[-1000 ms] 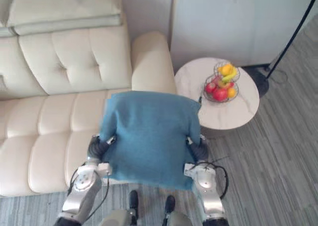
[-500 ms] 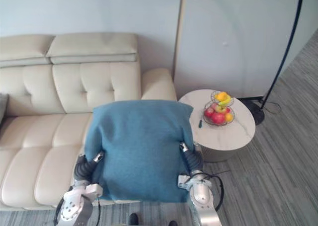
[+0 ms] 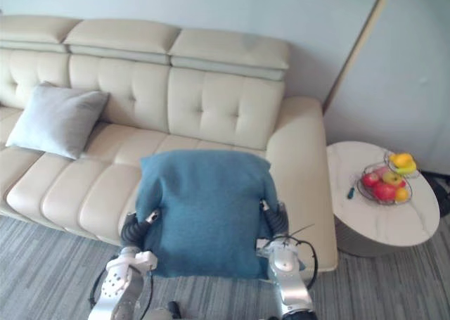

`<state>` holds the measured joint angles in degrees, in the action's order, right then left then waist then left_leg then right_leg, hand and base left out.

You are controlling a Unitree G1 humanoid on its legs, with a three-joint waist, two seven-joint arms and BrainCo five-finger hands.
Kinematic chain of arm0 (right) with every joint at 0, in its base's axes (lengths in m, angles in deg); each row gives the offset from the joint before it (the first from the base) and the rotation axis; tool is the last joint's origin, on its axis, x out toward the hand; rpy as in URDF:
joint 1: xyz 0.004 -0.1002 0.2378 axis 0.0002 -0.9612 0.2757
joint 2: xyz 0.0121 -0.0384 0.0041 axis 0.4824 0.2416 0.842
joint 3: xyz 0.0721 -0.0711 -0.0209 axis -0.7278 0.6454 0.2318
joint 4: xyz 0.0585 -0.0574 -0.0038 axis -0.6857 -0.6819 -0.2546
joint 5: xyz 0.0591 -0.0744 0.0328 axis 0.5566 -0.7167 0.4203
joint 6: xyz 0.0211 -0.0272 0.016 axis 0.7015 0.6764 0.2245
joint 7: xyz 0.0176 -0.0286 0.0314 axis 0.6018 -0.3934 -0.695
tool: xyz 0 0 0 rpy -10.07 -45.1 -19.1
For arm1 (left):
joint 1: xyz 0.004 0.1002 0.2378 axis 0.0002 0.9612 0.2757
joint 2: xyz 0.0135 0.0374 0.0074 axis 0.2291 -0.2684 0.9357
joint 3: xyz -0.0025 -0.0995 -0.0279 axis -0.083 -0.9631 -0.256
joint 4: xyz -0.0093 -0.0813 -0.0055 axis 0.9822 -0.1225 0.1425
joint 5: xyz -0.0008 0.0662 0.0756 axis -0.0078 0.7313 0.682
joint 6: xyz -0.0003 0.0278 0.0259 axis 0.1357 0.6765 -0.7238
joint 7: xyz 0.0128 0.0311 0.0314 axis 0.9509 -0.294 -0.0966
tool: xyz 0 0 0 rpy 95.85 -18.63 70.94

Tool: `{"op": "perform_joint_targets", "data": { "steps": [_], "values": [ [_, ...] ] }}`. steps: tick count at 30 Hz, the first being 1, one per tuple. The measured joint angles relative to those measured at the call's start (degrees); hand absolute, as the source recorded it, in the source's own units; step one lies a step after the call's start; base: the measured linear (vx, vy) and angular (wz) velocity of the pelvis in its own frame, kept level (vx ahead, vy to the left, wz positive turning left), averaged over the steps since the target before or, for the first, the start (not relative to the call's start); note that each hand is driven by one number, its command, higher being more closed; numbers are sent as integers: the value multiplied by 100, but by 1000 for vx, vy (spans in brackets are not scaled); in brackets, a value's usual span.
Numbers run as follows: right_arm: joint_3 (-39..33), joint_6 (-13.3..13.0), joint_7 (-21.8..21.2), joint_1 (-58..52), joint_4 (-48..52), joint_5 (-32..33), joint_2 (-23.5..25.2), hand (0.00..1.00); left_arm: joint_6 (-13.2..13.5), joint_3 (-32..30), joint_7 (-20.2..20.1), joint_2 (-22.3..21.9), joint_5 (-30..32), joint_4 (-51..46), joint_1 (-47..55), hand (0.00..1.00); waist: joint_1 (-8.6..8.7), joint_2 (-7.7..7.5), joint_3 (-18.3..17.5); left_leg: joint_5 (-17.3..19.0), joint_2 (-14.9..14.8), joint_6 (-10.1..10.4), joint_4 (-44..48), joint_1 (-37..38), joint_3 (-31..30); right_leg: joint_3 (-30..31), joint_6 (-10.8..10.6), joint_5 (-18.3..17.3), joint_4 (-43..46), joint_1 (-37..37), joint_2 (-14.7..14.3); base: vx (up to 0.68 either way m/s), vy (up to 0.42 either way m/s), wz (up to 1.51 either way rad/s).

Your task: Pick up cushions and gather them together orderly.

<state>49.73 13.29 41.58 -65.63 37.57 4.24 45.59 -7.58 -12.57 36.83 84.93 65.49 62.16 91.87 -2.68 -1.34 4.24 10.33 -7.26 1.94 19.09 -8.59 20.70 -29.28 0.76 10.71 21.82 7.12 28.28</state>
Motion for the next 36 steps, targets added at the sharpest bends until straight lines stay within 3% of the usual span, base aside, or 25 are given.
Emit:
{"op": "perform_joint_targets", "data": {
  "steps": [1, 2, 3, 4, 6, 8, 9, 10, 11, 14, 16, 17, 18, 19, 21, 23, 24, 25, 26, 28, 36],
  "values": [
    [2, 0, -16, 18, -93, -4, -11, 100, -2, -58, -25, 13, 2, 1, 9, 100, 11, 53, 78, 51, 31, -125, -17, 78, 11, 325, 113, -469, 591, 335, -60, 0, 273, -8],
    [5, 0, -27, 14, -130, -4, 11, 100, -6, -73, -27, 18, 1, 3, 15, 100, 31, 68, 96, 64, 32, -156, -29, 101, -5, 493, -21, -736, 747, 401, -195, 18, 260, 16],
    [2, 16, -52, -32, -189, -2, 104, 100, -13, -108, -55, 41, 3, 3, 21, 100, 87, 92, 155, 69, 94, -278, -175, 225, -46, 906, -309, -1399, 937, 484, -773, 34, 263, 27],
    [0, 25, -83, -50, -190, -1, 155, 100, -22, -137, -117, 87, 3, 4, 23, 100, 123, 26, 182, 17, 234, -350, -404, 371, -36, 1093, -394, -1747, 808, 493, -1256, 35, 235, 26],
    [5, 24, -126, -34, -188, 3, 136, 100, -40, -137, -127, 127, 5, 3, 22, 100, 154, -71, 179, -105, 444, -322, -744, 591, 34, 1058, -321, -1882, 559, 508, -1681, 56, 115, 2],
    [6, 6, -140, -5, -172, 10, 52, 100, -47, -95, -234, 126, 43, 0, -8, 100, 256, -119, 157, -141, 737, -303, -1042, 813, 83, 929, -29, -1782, -256, 489, -2260, 147, 119, 4],
    [7, 3, -140, -8, -172, 10, 33, 100, -47, -83, -251, 130, 58, -1, -13, 100, 274, -118, 158, -132, 776, -298, -1038, 814, 73, 965, 44, -1723, -376, 496, -2308, 211, 88, 16],
    [-2, 2, -140, -34, -176, 12, -71, 100, -73, 33, -256, 131, 103, 4, -41, 100, 324, -33, 171, -36, 802, -323, -953, 813, 34, 1247, 309, -1568, -563, 468, -2449, 223, 73, 6],
    [-35, 3, -146, -71, -166, 12, -85, 100, -75, 83, -284, 149, 123, 2, -38, 100, 327, 46, 160, 32, 751, -323, -837, 786, -30, 1397, 268, -1515, -737, 342, -2560, 223, 73, 5],
    [-85, 33, -160, -274, 49, 14, -57, 100, -105, 96, -380, 160, 123, 6, -24, 100, 332, 56, 167, 233, 548, -242, -309, 741, -84, 1264, 273, -1480, -1145, -68, -2691, 240, 5, 7],
    [-85, 54, -162, -626, 655, 14, -51, 100, -104, 98, -460, 157, 123, -14, 90, 100, 275, 73, 176, 396, 256, -299, 923, 444, -45, 1288, 274, -1481, -1429, -456, -2795, 220, -13, -18],
    [-73, 51, -169, -815, 1119, 13, -54, 100, -104, 89, -485, 148, 122, -139, 276, 100, 171, 102, 183, 496, -165, -335, 2268, -33, 30, 1463, 355, -1539, -1578, -709, -2885, 172, 37, -61],
    [-72, 49, -171, -828, 1276, 12, -44, 100, -101, 89, -489, 139, 123, -243, 398, 100, 68, 130, 154, 600, -423, -302, 2632, -193, 32, 1602, 387, -1572, -1586, -750, -2940, 187, 81, -89],
    [-76, 41, -171, -827, 1450, 12, -48, 100, -98, 89, -500, 84, 122, -287, 428, 100, -9, 122, 134, 711, -658, -271, 2648, -352, -83, 1756, 406, -1606, -1615, -805, -2946, 113, 68, -67],
    [-95, 14, -166, -804, 1528, 12, -50, 100, -88, 65, -500, -18, 122, -355, 413, 100, -23, 129, 108, 752, -734, -226, 2029, -501, -394, 1910, 299, -1576, -1608, -847, -2881, 180, 162, -48],
    [-122, 15, -163, -815, 1555, 12, -51, 100, -80, 64, -500, -78, 123, -366, 414, 100, -32, 194, 65, 549, -658, -95, 987, -425, -850, 2045, 177, -1564, -1600, -805, -2815, 199, 292, -47],
    [-153, 19, -163, -834, 1542, 9, -55, 100, -83, 67, -500, -117, 145, -368, 435, 100, -43, 302, 25, -172, -600, 344, 162, -230, -1196, 2191, -26, -1593, -1616, -811, -2842, 131, 241, -40],
    [-150, 24, -163, -846, 1434, 9, 26, 100, -102, 62, -490, -83, 159, -343, 436, 100, -48, 237, -11, -198, -514, 486, 72, -132, -1167, 2262, -115, -1578, -1659, -851, -2779, 210, 310, -42],
    [-160, 39, -163, -982, 1420, 6, 151, 100, -101, 65, -490, -43, 181, -358, 460, 100, -31, 72, -110, -252, -320, 403, -179, 28, -988, 2325, -184, -1544, -1733, -862, -2568, 144, 185, -21],
    [-155, 52, -164, -1058, 1420, -20, 205, 100, -102, 65, -490, -12, 224, -357, 551, 100, -28, -25, -160, -263, -117, 382, -336, 288, -781, 2409, -283, -1545, -1741, -929, -2338, 139, 186, -25],
    [-136, 52, -158, -1036, 1409, -282, 197, 100, -98, 72, -474, -8, 254, -389, 580, 100, -47, -108, -279, -384, 111, 267, -967, 678, -551, 2658, -350, -1542, -1816, -907, -2206, 24, 46, -18]
  ]
}}
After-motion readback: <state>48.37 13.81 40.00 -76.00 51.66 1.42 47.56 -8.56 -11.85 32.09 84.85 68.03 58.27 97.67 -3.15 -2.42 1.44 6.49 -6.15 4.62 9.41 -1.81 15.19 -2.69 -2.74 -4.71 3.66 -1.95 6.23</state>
